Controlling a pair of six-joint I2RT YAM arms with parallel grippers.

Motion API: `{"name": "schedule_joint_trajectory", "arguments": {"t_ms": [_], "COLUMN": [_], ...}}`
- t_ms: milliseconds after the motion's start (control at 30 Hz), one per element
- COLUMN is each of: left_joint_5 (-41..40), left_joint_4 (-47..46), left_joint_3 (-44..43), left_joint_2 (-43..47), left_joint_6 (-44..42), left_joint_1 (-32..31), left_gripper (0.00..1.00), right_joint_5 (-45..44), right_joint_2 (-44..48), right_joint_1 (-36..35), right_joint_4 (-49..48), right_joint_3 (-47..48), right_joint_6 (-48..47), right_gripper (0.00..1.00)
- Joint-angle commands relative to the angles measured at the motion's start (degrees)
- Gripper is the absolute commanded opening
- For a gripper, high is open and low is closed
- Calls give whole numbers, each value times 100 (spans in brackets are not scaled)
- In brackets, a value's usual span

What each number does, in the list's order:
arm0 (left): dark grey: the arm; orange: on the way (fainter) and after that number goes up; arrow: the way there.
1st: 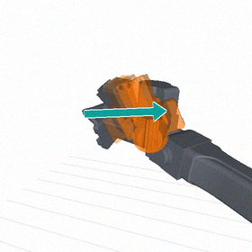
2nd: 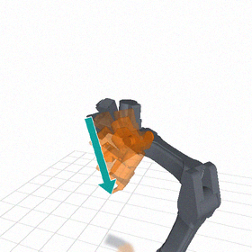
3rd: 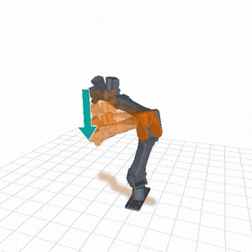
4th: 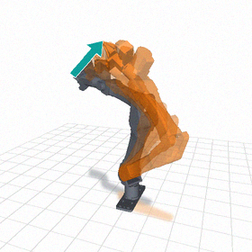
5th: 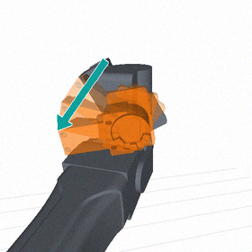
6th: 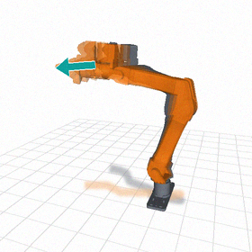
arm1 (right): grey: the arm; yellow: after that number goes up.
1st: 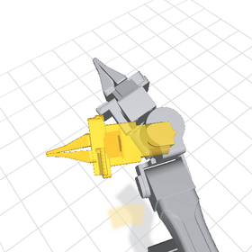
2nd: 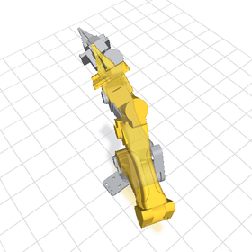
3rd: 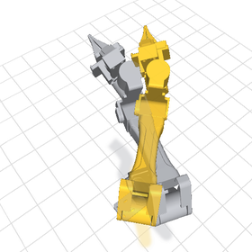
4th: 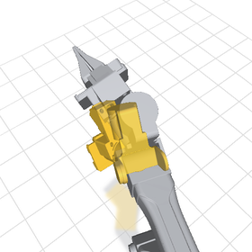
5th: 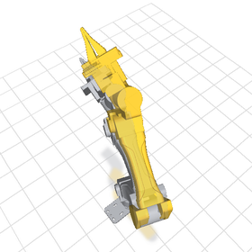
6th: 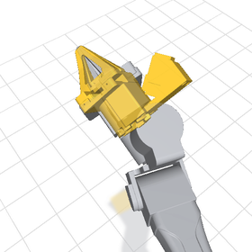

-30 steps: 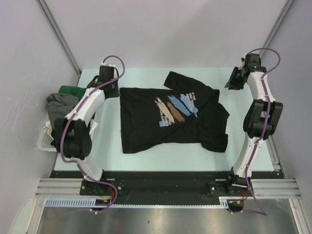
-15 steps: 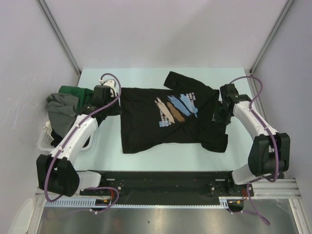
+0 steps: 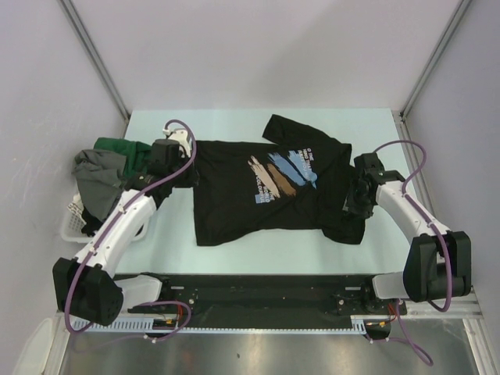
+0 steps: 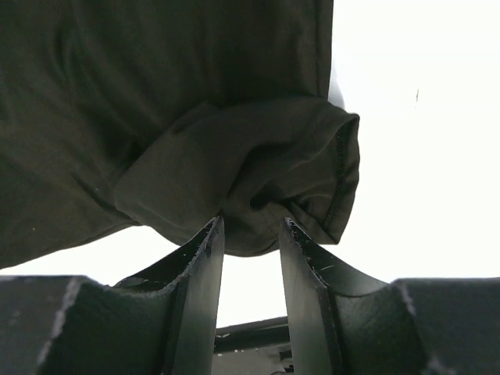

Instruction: Fold and stack the t-shirts

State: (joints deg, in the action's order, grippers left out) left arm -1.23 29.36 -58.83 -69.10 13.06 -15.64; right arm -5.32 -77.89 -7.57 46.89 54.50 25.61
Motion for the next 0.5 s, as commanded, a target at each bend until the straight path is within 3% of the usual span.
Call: {"name": "schedule_joint_trajectory", "arguments": {"t_ms": [0,467], "left_joint_5": [45,-79], "left_joint_4": [34,113], "left_joint_3": [-252,-366], "left_joint_2": [2,-86], "left_joint_6": [30,-23], "left_joint_1": [-88,-124], "left_gripper": [28,28], "right_joint_5": [-189,-197], "right_joint_2": [29,-420], "right_joint_1": [-34,-25], "right_joint_4": [-268,-497], "right_joint_3": [-1,-18], "right_joint_6": [50,-82], "right_gripper": [40,40]}}
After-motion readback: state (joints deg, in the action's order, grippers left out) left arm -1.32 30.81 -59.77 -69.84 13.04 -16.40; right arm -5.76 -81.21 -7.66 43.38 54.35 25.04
